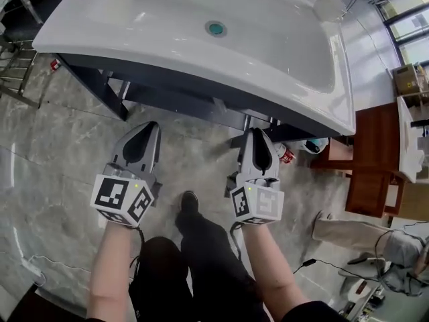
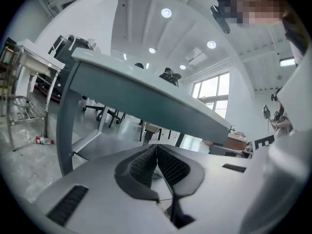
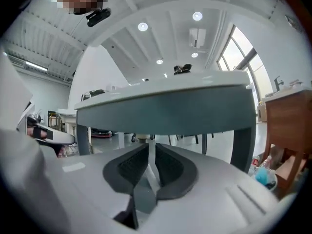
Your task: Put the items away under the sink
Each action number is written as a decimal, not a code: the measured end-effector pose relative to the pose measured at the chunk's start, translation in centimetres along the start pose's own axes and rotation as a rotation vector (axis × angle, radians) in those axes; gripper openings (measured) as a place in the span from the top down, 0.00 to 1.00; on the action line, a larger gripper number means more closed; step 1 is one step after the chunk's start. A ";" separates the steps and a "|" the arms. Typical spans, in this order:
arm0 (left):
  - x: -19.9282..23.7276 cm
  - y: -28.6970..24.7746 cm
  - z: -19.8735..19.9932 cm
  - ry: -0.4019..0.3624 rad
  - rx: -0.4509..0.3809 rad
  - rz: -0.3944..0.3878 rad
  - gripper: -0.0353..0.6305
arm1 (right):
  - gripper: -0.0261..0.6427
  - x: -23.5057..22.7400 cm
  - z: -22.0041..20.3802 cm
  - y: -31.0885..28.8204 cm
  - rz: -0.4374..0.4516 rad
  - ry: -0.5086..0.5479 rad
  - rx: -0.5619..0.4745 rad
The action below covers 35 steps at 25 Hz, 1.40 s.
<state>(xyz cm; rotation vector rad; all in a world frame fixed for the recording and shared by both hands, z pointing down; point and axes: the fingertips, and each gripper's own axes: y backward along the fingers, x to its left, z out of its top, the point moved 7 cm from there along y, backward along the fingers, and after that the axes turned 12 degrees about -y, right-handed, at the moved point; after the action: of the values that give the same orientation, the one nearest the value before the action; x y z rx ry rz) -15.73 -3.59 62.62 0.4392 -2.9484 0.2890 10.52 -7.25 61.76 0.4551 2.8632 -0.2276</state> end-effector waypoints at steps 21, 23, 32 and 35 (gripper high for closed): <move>-7.2 17.0 20.8 -0.015 -0.004 -0.023 0.93 | 0.96 11.7 20.4 13.9 0.033 -0.047 -0.063; -8.3 18.8 21.5 -0.019 -0.014 -0.039 0.93 | 0.96 12.2 21.1 16.4 0.022 -0.060 -0.066; -13.6 23.3 22.9 -0.071 -0.008 -0.105 0.93 | 0.96 11.8 22.7 24.8 0.012 -0.090 0.006; -15.2 24.2 23.4 -0.090 -0.003 -0.107 0.93 | 0.96 12.3 23.7 26.1 0.077 -0.032 0.031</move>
<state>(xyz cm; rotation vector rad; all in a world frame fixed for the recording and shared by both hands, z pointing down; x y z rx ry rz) -11.39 18.34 33.20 0.6223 -2.9984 0.2582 12.38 16.31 32.88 0.5610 2.8085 -0.2637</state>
